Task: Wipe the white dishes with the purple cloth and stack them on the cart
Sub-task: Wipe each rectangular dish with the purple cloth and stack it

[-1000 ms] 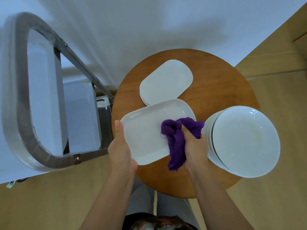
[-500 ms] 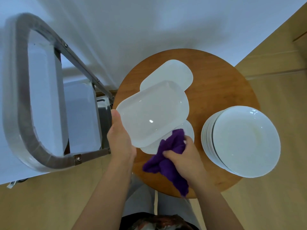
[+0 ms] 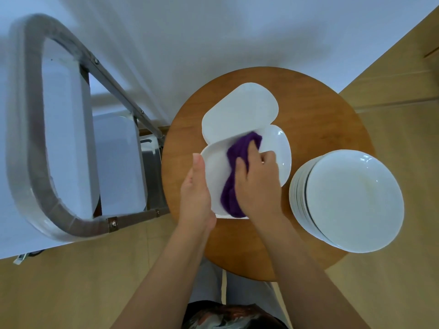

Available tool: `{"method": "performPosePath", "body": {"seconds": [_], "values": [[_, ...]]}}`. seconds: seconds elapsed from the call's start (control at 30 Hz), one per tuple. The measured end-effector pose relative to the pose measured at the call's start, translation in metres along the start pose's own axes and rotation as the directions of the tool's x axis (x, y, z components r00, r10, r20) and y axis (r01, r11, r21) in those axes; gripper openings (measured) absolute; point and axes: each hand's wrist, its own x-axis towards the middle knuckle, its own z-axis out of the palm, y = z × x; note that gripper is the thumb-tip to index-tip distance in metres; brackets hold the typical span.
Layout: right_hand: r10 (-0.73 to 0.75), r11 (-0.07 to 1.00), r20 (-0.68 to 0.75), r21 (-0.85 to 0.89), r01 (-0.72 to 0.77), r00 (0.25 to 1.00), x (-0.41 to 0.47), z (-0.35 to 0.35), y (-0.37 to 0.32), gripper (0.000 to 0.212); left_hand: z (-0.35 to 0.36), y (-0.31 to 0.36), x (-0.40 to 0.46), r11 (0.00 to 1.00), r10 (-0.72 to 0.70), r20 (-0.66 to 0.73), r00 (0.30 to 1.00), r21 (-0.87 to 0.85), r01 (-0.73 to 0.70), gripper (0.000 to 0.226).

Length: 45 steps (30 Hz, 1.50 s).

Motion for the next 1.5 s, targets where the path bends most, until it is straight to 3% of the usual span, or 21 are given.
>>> {"method": "performPosePath", "body": {"seconds": [0.17, 0.33, 0.6, 0.7, 0.77, 0.87, 0.93, 0.97, 1.0, 1.07, 1.13, 1.2, 1.27, 1.33, 1.43, 1.5], "values": [[-0.301, 0.95, 0.076, -0.063, 0.306, 0.951, -0.031, 0.013, -0.023, 0.044, -0.009, -0.007, 0.001, 0.999, -0.006, 0.005, 1.0, -0.037, 0.006, 0.054], [-0.432, 0.882, 0.275, -0.07, 0.466, 0.859, -0.037, 0.005, -0.01, 0.042, -0.017, -0.006, 0.003, 0.987, -0.097, -0.005, 0.995, -0.128, 0.095, 0.061], [-0.507, 0.718, 0.553, -0.152, 0.679, 0.661, -0.032, -0.013, 0.013, 0.039, -0.022, -0.005, 0.01, 0.976, -0.177, -0.019, 0.984, -0.13, 0.173, 0.06], [-0.444, 0.696, 0.607, -0.23, 0.68, 0.659, -0.033, -0.025, 0.023, 0.044, -0.026, 0.003, 0.012, 0.985, -0.141, -0.07, 0.987, -0.106, 0.134, 0.062], [-0.375, 0.757, 0.525, -0.302, 0.579, 0.764, -0.038, -0.032, 0.03, 0.04, -0.032, 0.005, 0.01, 0.996, -0.041, -0.16, 0.986, -0.085, 0.027, 0.044], [-0.277, 0.916, 0.146, -0.258, 0.307, 0.95, -0.045, -0.047, 0.033, 0.026, -0.035, 0.01, 0.005, 0.995, 0.029, -0.243, 0.97, -0.083, -0.051, 0.028], [-0.243, 0.969, -0.151, -0.085, 0.233, 0.958, -0.047, -0.049, 0.031, 0.031, -0.027, 0.014, 0.0, 0.997, 0.04, -0.237, 0.971, -0.062, -0.056, 0.027], [-0.236, 0.972, -0.209, -0.03, 0.234, 0.949, -0.048, -0.046, 0.027, 0.034, -0.02, 0.015, -0.004, 0.998, 0.04, -0.224, 0.974, -0.042, -0.05, 0.029], [-0.227, 0.97, -0.177, 0.05, 0.239, 0.958, -0.05, -0.04, 0.022, 0.036, -0.011, 0.015, -0.009, 0.999, 0.039, -0.195, 0.98, -0.022, -0.045, 0.037], [-0.174, 0.944, 0.081, 0.297, 0.143, 0.981, -0.055, -0.028, 0.01, 0.046, 0.004, 0.01, -0.019, 0.999, 0.037, -0.128, 0.991, -0.019, -0.04, 0.054], [-0.193, 0.91, 0.248, 0.407, 0.078, 0.949, -0.059, -0.023, 0.007, 0.062, 0.012, 0.007, -0.025, 0.998, 0.007, -0.127, 0.992, -0.056, -0.014, 0.06], [-0.311, 0.911, 0.25, 0.355, 0.212, 0.917, -0.058, -0.024, 0.015, 0.073, 0.012, 0.005, -0.025, 0.979, -0.073, -0.104, 0.992, -0.196, 0.051, 0.061], [-0.447, 0.894, 0.266, 0.134, 0.427, 0.854, -0.056, -0.026, 0.023, 0.083, 0.012, 0.008, -0.028, 0.961, -0.095, -0.066, 0.993, -0.266, 0.074, 0.049], [-0.487, 0.863, 0.172, -0.059, 0.502, 0.856, -0.055, -0.022, 0.025, 0.082, 0.015, 0.007, -0.032, 0.972, -0.081, -0.059, 0.995, -0.225, 0.066, 0.039], [-0.508, 0.86, -0.144, -0.019, 0.511, 0.849, -0.053, -0.018, 0.022, 0.051, 0.026, 0.011, -0.04, 0.988, -0.041, -0.016, 0.999, -0.15, 0.038, 0.035], [-0.53, 0.829, -0.24, 0.054, 0.556, 0.813, -0.046, -0.02, 0.023, 0.041, 0.029, 0.02, -0.042, 0.997, 0.022, 0.024, 0.999, -0.07, -0.021, 0.044]]}}
